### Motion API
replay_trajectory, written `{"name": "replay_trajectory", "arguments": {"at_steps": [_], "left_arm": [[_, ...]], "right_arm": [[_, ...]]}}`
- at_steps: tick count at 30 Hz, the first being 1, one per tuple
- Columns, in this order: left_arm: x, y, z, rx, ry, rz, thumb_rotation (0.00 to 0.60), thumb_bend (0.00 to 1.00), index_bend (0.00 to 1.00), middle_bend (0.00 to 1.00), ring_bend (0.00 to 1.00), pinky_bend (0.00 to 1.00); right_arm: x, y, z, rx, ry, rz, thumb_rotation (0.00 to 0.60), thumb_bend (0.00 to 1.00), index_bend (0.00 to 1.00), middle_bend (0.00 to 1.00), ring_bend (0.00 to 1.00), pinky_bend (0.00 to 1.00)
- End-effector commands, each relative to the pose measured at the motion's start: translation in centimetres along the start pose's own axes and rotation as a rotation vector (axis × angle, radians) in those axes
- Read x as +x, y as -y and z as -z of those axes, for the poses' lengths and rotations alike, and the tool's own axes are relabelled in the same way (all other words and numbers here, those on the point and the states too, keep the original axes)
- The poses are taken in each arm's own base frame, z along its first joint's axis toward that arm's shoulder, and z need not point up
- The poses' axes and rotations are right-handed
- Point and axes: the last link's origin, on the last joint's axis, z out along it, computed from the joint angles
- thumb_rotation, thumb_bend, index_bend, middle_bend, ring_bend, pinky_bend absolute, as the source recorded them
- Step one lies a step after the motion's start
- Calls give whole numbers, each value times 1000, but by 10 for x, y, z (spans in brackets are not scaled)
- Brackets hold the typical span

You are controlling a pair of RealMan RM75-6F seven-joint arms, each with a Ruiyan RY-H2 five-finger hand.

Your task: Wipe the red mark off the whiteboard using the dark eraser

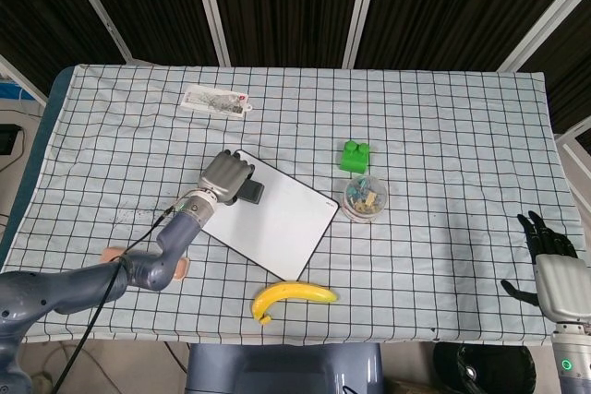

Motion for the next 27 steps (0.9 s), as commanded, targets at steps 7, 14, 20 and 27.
{"name": "replay_trajectory", "arguments": {"at_steps": [7,14,20,27], "left_arm": [[-3,-8,-4,-26,3,-7,600,275,469,459,236,299],[-9,-7,0,-39,18,-12,600,276,474,464,236,306],[-10,-6,9,-52,30,3,600,275,477,467,236,313],[-14,0,20,-49,62,10,600,275,477,466,236,316]], "right_arm": [[0,-1,0,-3,2,-2,600,32,0,73,168,183],[1,-1,0,-4,3,-4,600,31,0,73,168,183],[0,0,0,0,5,-1,600,31,0,73,168,183],[1,0,0,-1,2,-2,600,31,0,73,168,182]]}}
